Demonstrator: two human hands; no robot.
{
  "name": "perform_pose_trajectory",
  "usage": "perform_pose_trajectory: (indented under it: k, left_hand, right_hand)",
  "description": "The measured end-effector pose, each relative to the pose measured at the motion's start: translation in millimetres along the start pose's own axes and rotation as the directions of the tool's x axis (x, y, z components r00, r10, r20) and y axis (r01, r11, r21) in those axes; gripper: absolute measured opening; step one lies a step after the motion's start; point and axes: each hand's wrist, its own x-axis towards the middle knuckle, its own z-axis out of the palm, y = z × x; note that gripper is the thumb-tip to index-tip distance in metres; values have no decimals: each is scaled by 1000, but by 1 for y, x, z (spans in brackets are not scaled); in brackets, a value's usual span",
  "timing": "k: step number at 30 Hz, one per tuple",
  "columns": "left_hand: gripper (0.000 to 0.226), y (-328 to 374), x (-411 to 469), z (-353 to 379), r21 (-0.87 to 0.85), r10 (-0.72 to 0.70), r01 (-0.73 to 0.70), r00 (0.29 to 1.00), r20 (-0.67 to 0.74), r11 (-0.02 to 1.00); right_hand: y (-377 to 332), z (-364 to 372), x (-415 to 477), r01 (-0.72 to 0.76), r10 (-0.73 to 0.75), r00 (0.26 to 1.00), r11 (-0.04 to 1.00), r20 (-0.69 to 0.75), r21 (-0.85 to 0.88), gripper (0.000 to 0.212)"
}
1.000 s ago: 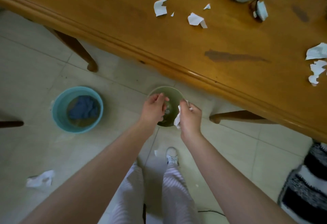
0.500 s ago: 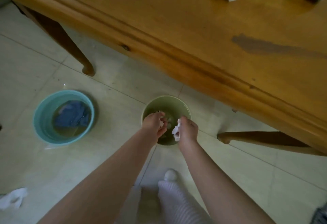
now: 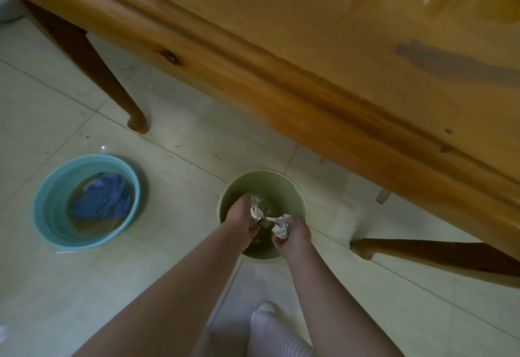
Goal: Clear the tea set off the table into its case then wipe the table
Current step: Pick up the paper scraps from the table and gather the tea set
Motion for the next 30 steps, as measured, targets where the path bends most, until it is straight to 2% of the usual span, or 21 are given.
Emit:
perform_pose_trajectory:
  k: [3,6,11,17,20,25,30]
  left_hand:
    - [49,1,-3,-1,73,28,-28,1000,6,997]
    - [47,-1,-17,-1,104,59,-58,998,-3,993]
    - [46,3,-64,-3,92,94,-93,996,-8,991]
    - [27,33,-138,-2,174,222,-224,975,31,959]
    - [22,49,-172,-13,220,302,-299,953,22,928]
    - [20,77,-229,-46,150,401,-396,916,-2,906]
    - [16,106,-281,-82,130,444,-452,892,83,883]
  right_hand:
    - [1,-2,-2,-48,46,998,996,34,69,32]
    - [0,-4,-17,-84,68,991,986,112,145,45]
    - [-2,-12,-62,-39,23,993,990,113,139,52]
    - [-18,5,-144,-43,11,969,991,246,124,40]
    - [-21,19,-190,-22,-14,952,993,307,115,28]
    - [-16,44,-264,1,-55,942,987,332,160,21]
    - [0,66,-332,59,-145,923,968,356,244,22]
